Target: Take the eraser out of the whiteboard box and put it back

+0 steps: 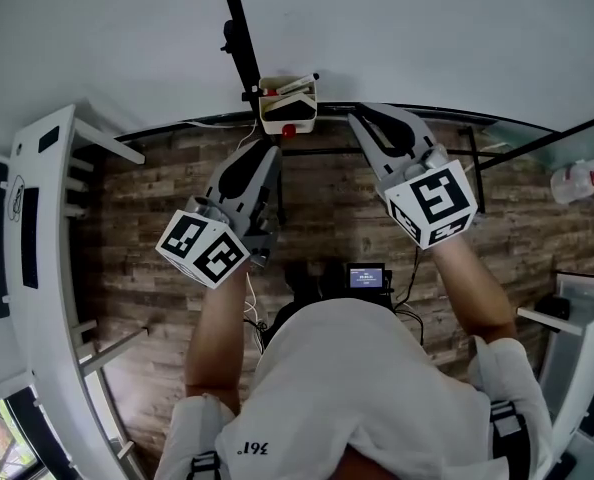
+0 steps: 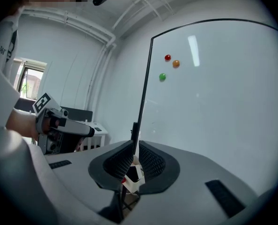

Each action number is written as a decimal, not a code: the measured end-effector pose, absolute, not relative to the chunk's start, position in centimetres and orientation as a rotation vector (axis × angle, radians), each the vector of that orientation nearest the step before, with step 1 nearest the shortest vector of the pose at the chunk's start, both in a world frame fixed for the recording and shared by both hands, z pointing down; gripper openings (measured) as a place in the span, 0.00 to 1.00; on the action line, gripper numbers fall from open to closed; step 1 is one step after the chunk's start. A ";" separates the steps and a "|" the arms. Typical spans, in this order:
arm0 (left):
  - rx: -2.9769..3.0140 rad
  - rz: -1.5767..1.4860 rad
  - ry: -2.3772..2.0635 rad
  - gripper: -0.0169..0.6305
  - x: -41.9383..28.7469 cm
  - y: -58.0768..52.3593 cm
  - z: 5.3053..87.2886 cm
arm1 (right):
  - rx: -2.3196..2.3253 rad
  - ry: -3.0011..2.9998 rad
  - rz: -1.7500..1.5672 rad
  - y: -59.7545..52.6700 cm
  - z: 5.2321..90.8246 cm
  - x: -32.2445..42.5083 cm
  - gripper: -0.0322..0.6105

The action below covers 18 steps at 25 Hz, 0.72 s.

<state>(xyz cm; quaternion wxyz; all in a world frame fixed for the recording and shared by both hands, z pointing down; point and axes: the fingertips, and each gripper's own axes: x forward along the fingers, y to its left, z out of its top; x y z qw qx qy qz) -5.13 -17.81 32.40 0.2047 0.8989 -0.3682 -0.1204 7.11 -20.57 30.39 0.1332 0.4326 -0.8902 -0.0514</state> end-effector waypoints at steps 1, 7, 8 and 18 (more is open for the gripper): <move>2.504 -0.334 -1.028 0.13 -5.1 -17.5 32.5 | 1.265 -2.585 -0.137 -20.2 30.4 7.4 0.13; 2.487 -0.320 -1.033 0.13 -4.6 -15.4 33.4 | 1.310 -2.580 -0.074 -17.9 31.4 9.1 0.13; 2.480 -0.317 -1.032 0.13 -4.5 -15.0 33.7 | 1.318 -2.582 -0.062 -17.4 31.6 9.4 0.13; 2.424 -0.282 -1.006 0.13 -3.7 -11.7 36.3 | 1.378 -2.590 0.129 -13.7 34.2 12.1 0.13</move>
